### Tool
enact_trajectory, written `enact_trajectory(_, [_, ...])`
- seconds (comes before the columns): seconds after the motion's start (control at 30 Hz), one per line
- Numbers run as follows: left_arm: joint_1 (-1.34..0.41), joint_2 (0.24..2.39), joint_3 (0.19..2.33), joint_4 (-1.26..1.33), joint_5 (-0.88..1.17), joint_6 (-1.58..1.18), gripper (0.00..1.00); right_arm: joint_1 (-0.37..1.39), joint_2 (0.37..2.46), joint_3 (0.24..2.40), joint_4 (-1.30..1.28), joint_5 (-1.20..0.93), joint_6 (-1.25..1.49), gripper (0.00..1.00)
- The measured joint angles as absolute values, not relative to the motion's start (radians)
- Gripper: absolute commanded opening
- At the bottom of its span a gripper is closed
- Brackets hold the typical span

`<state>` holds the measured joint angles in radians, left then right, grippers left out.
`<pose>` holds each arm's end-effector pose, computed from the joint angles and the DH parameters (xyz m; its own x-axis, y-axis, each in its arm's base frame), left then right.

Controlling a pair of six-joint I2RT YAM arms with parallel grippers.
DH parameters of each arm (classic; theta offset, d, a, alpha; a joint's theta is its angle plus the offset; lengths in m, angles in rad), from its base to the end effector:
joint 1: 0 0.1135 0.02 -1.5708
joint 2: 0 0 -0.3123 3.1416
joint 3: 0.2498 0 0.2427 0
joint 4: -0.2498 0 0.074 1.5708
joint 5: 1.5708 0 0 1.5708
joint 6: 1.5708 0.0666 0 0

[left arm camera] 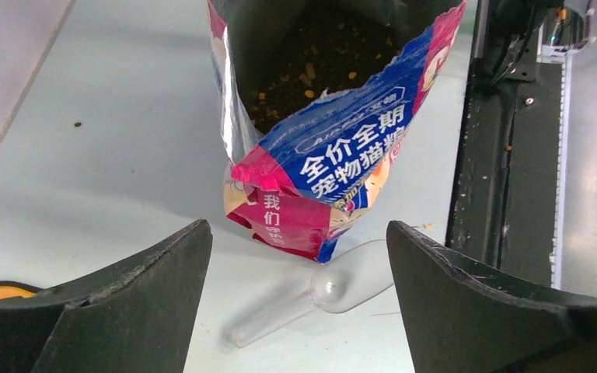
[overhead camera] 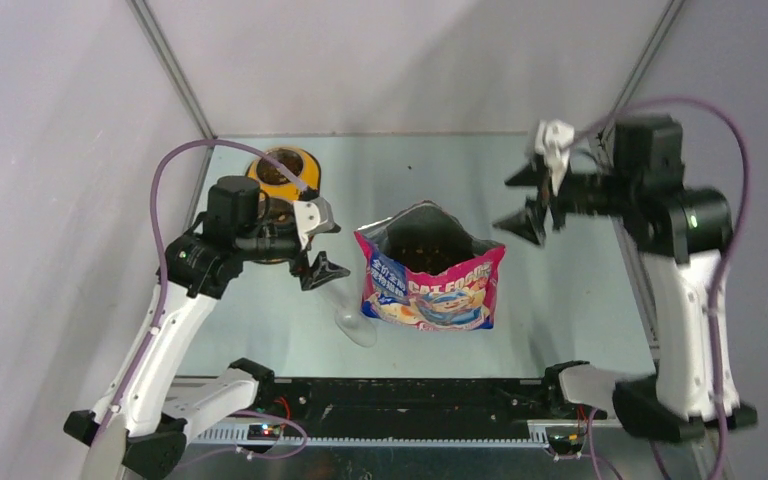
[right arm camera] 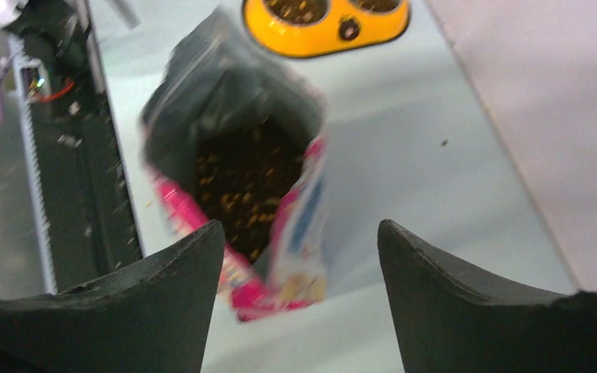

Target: Serve the pet food

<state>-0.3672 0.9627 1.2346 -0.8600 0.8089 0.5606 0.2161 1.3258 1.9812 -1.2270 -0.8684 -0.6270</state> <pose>0.1244 -0.0995 0.4242 -0.0080 0.3963 -0.9181 0.9610 0.2567 0.1024 0.1772 0.0909 0.5441 0.0213 -0.3834 -0.9233 -0.9300 0.3315 -0.1591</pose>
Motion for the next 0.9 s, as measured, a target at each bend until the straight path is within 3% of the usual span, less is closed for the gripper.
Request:
enact_trajectory(0.17, [-0.442, 1.09, 1.341, -0.878, 0.749, 0.638, 0.9, 0.194, 1.033, 1.631, -1.342, -0.824, -0.755, 0.82])
enact_trajectory(0.47, [-0.52, 1.254, 1.446, -0.928, 0.725, 0.749, 0.86, 0.217, 1.117, 1.542, -1.338, -0.751, -0.835, 0.8])
enact_trajectory(0.57, [-0.553, 1.281, 1.446, -0.95, 0.72, 0.781, 0.79, 0.282, 1.144, 1.537, -1.312, -0.712, -0.847, 0.77])
enact_trajectory(0.67, [-0.566, 1.289, 1.446, -0.968, 0.72, 0.806, 0.63, 0.339, 1.157, 1.532, -1.291, -0.685, -0.847, 0.73])
enact_trajectory(0.8, [-0.567, 1.291, 1.448, -0.992, 0.717, 0.843, 0.41, 0.378, 1.179, 1.528, -1.268, -0.648, -0.851, 0.59])
enact_trajectory(0.9, [-0.567, 1.302, 1.465, -1.011, 0.709, 0.873, 0.32, 0.39, 1.196, 1.518, -1.259, -0.618, -0.858, 0.44])
